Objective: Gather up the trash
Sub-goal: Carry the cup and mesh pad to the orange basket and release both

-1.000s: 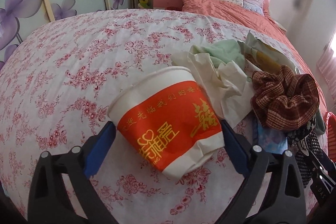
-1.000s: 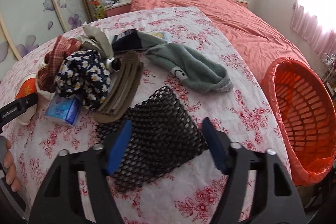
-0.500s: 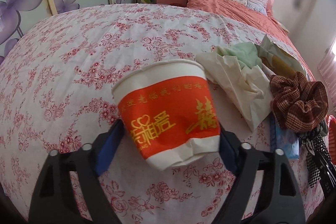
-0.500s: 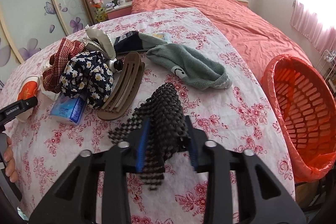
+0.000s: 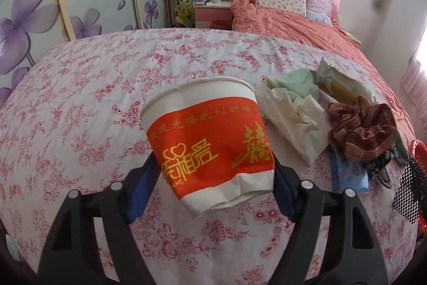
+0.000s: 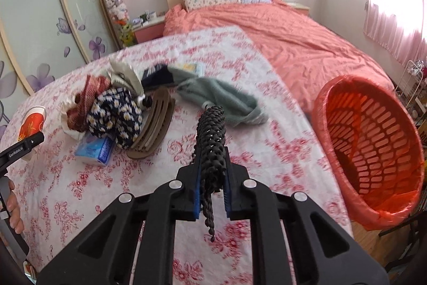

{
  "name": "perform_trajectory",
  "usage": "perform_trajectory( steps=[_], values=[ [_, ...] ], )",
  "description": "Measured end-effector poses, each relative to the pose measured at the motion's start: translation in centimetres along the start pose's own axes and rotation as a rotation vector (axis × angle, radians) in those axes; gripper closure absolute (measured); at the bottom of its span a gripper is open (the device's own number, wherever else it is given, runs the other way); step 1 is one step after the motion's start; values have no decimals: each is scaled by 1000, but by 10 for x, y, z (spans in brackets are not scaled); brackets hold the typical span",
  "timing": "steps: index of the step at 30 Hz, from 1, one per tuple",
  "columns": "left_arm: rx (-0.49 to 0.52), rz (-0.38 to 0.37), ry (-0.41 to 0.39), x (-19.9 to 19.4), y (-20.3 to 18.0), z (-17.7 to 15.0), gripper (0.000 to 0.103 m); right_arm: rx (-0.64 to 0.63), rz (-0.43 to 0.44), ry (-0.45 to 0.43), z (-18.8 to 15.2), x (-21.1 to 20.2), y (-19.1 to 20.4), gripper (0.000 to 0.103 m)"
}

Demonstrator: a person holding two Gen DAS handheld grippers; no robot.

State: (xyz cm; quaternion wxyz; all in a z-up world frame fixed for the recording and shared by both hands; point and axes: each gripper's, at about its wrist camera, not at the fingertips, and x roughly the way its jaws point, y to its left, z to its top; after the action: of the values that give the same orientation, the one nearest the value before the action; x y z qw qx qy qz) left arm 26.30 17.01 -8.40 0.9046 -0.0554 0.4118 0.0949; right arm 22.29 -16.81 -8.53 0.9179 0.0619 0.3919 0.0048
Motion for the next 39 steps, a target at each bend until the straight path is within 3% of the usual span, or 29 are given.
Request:
perform_trajectory(
  steps=[10, 21, 32, 39],
  values=[
    [82, -90, -95, -62, -45, 0, 28, 24, -22, -143, 9, -52, -22, 90],
    [231, -293, -154, -123, -143, -13, 28, 78, -88, -266, 9, -96, -62, 90],
    [402, -498, -135, -138, -274, -31, 28, 193, -159, -320, 12, -106, -132, 90],
    [499, -587, -95, -123, -346, -44, 28, 284, -160, -313, 13, -90, -177, 90]
  ],
)
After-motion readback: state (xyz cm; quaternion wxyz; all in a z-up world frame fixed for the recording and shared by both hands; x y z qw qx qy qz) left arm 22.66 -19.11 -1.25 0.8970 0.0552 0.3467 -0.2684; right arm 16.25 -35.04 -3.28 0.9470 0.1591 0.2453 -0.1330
